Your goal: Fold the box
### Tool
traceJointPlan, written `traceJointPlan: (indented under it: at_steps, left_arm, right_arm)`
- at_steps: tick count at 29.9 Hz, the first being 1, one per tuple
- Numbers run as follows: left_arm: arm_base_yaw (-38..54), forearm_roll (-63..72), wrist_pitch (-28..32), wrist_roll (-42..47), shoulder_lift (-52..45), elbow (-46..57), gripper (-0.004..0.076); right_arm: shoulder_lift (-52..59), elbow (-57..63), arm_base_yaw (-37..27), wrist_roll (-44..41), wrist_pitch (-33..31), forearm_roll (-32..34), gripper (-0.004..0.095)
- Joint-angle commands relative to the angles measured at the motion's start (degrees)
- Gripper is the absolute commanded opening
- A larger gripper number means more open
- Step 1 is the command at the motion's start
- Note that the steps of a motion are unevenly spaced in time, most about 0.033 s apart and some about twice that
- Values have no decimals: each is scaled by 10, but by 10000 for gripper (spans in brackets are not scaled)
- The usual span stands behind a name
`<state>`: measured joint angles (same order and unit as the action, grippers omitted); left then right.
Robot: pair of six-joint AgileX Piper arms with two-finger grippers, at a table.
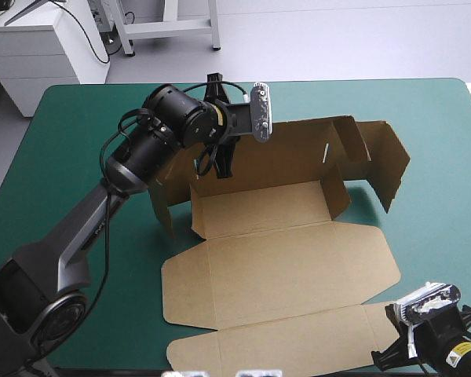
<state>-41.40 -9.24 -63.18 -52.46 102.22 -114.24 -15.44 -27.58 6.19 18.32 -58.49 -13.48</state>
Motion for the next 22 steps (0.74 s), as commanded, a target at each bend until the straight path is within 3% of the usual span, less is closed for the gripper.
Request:
traceJointPlan:
  at_steps: [1, 5, 8, 15, 22]
  left_arm:
    - [-5, -41, 114, 2, -71, 73, -9]
    - [-5, -52, 292, 9, -144, 215, -9]
    - [-5, -90, 385, 16, -188, 313, -9]
    - [-5, -125, 453, 18, -234, 445, -8]
    - [-3, -187, 531, 37, -239, 506, -9]
  right_arm:
    - [-7, -13, 1, 0, 32, -6, -20]
    - [-7, -13, 1, 0, 32, -6, -20]
    - [-7, -13, 1, -3, 34, -6, -20]
    - [-7, -13, 1, -28, 74, -30, -20]
    - [-8, -31, 1, -52, 96, -57, -20]
